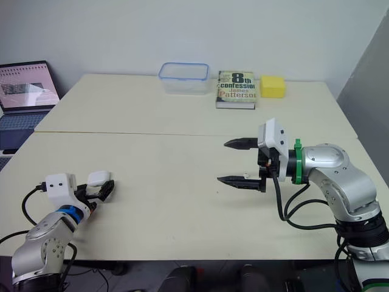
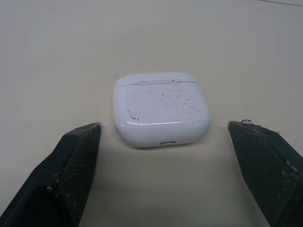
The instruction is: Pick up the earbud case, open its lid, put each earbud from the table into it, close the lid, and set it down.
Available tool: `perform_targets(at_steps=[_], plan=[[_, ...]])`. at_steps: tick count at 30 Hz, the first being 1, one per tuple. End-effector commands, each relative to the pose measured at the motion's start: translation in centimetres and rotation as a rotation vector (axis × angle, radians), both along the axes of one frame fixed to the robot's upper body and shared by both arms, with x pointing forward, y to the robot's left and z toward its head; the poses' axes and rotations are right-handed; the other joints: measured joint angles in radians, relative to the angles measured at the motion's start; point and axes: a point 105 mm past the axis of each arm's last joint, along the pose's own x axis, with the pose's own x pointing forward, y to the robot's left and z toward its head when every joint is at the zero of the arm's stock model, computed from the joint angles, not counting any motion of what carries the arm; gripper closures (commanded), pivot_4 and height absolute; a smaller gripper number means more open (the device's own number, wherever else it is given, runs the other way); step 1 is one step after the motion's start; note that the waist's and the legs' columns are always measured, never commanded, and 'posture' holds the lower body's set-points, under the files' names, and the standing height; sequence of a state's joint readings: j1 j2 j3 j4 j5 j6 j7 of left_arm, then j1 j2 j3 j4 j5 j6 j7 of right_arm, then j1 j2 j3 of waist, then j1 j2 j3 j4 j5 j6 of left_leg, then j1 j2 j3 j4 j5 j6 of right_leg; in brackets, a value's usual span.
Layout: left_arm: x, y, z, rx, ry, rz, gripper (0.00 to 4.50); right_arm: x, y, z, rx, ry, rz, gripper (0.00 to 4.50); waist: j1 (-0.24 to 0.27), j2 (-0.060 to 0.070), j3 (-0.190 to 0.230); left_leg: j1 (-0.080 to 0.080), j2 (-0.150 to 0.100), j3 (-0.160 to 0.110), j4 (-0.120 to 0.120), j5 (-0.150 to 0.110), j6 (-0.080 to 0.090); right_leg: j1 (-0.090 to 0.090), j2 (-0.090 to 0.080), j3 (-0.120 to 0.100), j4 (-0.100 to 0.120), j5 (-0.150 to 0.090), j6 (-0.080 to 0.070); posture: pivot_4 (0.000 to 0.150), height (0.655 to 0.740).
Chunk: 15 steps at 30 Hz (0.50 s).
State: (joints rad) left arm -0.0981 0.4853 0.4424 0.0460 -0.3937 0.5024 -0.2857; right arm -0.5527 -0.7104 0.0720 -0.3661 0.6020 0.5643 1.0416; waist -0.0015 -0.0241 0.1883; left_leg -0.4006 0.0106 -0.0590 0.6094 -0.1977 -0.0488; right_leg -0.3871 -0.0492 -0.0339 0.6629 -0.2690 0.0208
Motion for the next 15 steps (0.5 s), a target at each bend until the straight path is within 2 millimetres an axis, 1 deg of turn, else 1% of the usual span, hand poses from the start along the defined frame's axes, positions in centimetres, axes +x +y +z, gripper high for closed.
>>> perform_targets(at_steps=[1,7,10,13,14,15], plan=[[0.19,0.46,-0.09,0.023,0.028,0.017,0.0,-0.53,0.45,0.79,0.001,-0.037,0.027,0.0,0.0,0.0,0.0,0.0,0.0,0.0,0.0,0.0,0.0,0.0,0.0,0.0,0.0,0.0,0.0,0.15,0.74],[0.5,0.78,-0.35,0.0,0.064,0.011,0.0,-0.56,0.57,0.77,0.004,-0.04,0.023,0.0,0.0,0.0,0.0,0.001,0.0,0.0,0.0,0.0,0.0,0.0,0.001,0.0,0.0,0.0,0.0,0.15,0.74],[0.45,0.88,-0.61,-0.018,0.089,0.005,0.63,-0.63,0.62,0.81,0.008,-0.041,0.021,0.0,0.0,0.0,0.0,0.001,0.0,0.0,0.0,0.0,0.0,0.0,0.001,0.0,0.001,0.0,0.0,0.15,0.74],[0.3,0.89,-0.86,-0.021,0.113,-0.005,1.54,-0.71,0.65,0.87,0.008,-0.047,0.019,0.0,0.0,0.0,0.0,0.001,0.001,0.0,0.0,0.0,0.0,0.0,0.001,0.0,0.0,0.0,0.0,0.15,0.74],[0.25,0.95,-0.93,-0.019,0.121,-0.006,1.75,-0.72,0.63,0.92,0.007,-0.049,0.017,0.0,0.0,0.0,0.0,0.001,0.001,0.0,0.0,0.0,0.0,0.0,0.001,0.0,0.0,0.0,0.0,0.15,0.74],[0.19,1.03,-0.95,-0.012,0.128,-0.01,1.75,-0.73,0.59,0.98,0.007,-0.052,0.014,0.0,0.0,0.0,0.0,0.001,0.001,0.0,0.0,0.0,0.0,0.0,0.001,0.001,0.0,0.0,0.0,0.15,0.74]])
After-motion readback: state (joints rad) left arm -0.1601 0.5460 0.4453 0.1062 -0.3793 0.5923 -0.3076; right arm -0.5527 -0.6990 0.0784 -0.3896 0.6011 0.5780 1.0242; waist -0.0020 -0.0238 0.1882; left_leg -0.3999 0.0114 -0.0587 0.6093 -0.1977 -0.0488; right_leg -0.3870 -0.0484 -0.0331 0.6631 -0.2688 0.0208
